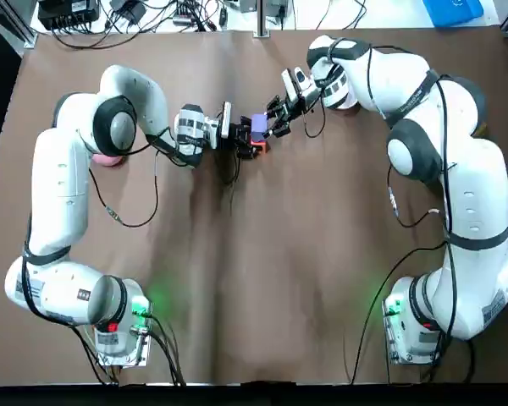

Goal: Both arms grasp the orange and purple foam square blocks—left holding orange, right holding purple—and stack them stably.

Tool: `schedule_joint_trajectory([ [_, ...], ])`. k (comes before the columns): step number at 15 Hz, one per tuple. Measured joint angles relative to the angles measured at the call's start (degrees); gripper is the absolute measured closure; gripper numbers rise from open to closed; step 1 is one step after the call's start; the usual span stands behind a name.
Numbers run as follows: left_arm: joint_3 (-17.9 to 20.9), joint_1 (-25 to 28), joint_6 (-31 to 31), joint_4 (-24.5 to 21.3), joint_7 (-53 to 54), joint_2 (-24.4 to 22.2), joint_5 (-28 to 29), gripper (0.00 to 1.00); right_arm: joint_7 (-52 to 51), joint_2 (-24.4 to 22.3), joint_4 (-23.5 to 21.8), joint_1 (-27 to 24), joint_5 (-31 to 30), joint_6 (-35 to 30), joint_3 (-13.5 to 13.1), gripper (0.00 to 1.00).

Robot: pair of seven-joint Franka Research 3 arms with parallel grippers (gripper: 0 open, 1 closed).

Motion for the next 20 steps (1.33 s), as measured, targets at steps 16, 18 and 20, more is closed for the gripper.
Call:
schedule_joint_trajectory([
  [16,0.0,0.0,0.02,0.0,0.0,0.0,0.0,0.4,0.0,0.37,0.0,0.96,1.23,1.31,-0.32,0.41],
  [18,-0.01,0.0,0.02,0.0,0.0,0.0,0.0,0.4,-0.67,0.37,0.0,0.84,1.23,1.32,-0.52,0.41],
  [20,-0.01,0.0,0.03,0.0,0.0,0.0,0.0,0.4,-0.87,0.39,0.0,0.84,1.23,1.33,-0.53,0.41],
])
